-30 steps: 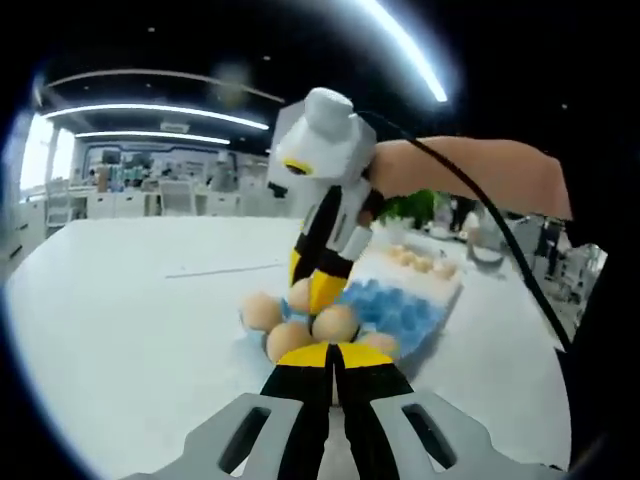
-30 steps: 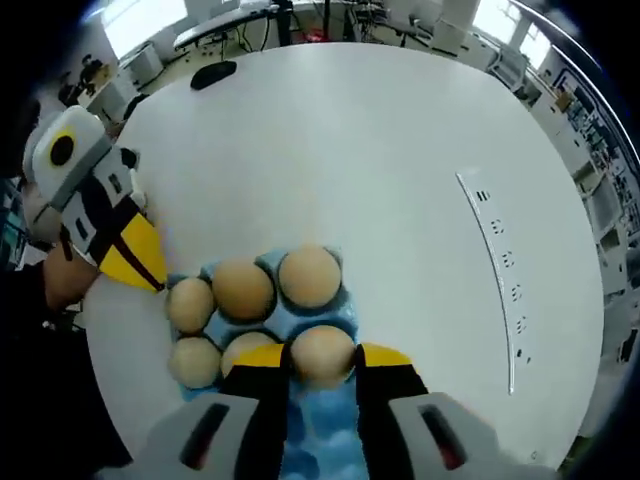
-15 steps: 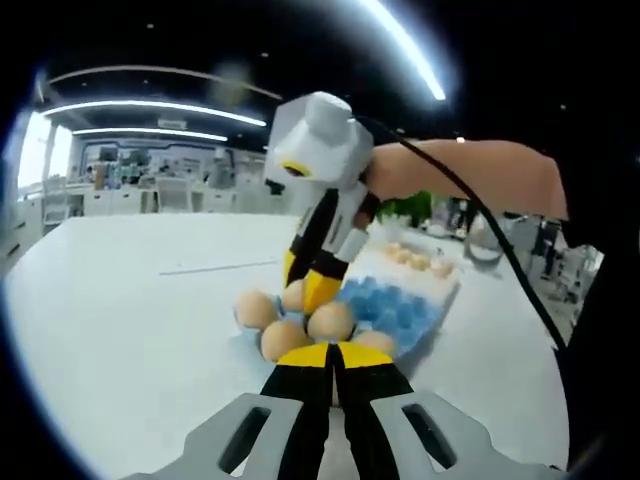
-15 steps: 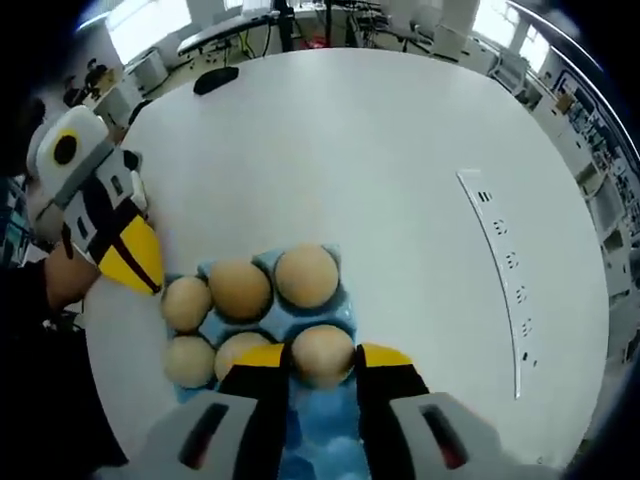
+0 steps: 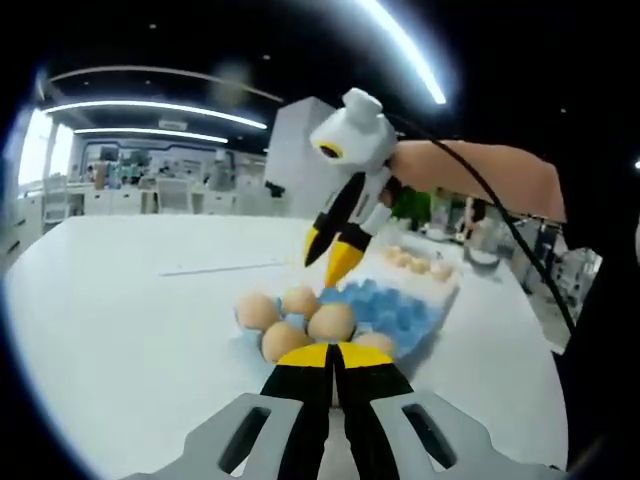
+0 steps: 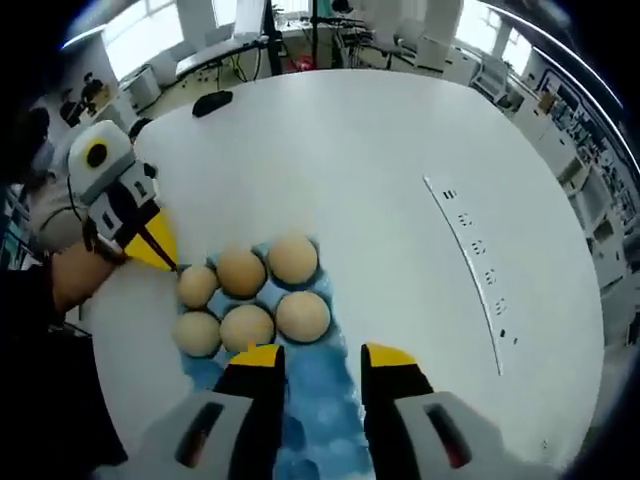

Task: Pick up the eggs on the table and place them into the egg tray on the table

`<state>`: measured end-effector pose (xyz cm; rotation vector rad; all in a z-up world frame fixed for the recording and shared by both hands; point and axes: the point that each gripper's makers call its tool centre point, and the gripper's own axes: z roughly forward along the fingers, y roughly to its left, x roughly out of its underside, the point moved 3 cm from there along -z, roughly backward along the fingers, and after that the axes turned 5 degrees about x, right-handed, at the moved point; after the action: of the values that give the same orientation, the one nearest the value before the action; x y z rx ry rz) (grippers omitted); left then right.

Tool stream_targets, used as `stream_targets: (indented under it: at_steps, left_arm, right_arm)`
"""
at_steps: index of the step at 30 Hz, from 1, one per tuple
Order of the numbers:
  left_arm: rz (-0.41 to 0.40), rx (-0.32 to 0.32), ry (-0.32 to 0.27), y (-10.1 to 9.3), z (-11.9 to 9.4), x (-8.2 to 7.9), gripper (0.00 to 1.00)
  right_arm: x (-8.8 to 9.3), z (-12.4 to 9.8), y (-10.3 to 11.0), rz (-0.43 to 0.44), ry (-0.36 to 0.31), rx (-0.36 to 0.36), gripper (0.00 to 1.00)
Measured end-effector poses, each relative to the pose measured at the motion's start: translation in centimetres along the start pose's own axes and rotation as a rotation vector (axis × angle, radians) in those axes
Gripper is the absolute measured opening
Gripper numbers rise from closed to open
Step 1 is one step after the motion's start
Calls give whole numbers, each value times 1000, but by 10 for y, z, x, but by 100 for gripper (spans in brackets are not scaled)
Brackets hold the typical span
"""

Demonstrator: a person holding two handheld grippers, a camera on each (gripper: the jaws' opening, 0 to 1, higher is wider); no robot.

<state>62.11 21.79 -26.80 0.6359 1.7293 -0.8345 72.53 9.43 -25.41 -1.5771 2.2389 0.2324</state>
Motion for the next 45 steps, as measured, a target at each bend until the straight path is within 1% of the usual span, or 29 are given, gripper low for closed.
stream_targets:
  at_steps: [3,6,11,16,17,21,26,27,28,30,32,36,40,42,45]
  left_arm:
    - [-2,2,-6,-1,0,-1,0]
    - [-8,1,-14,3,0,-3,0]
    - [-14,-2,-19,4,-1,-4,0]
    - [-8,-8,-12,7,-1,-4,0]
    - [-8,-8,-13,7,0,-4,0]
    - [-6,-11,-9,9,-1,-4,0]
    - [-4,-11,-8,10,0,-3,0]
    - [-4,-10,-7,10,0,-3,0]
    - [-3,-10,-6,9,0,-2,0]
    - [-2,-11,-4,11,0,-2,0]
    - [-2,-11,-4,11,0,-2,0]
    - [-1,-13,-2,11,0,-1,0]
    - [-1,-10,1,12,0,1,0]
    - [1,-12,3,12,0,1,0]
    - [-3,-14,1,12,0,2,0]
  right_arm:
    - [14,-9,-5,11,6,10,32]
    - [30,-18,-10,24,16,20,32]
    - [51,-32,-11,34,31,32,31]
    - [71,-47,-8,46,42,36,33]
    - [79,-50,-8,50,51,37,32]
    - [94,-56,-8,60,58,44,32]
    - [119,-64,-9,81,76,53,32]
    - [122,-65,-14,84,81,52,31]
    - [126,-67,-14,86,84,52,31]
    - [137,-70,-13,87,94,51,31]
    - [142,-72,-13,87,100,51,31]
    - [158,-79,-11,85,109,54,31]
    - [176,-82,-12,94,133,62,31]
    - [181,-83,-12,94,139,65,31]
    - [194,-87,-8,104,144,61,31]
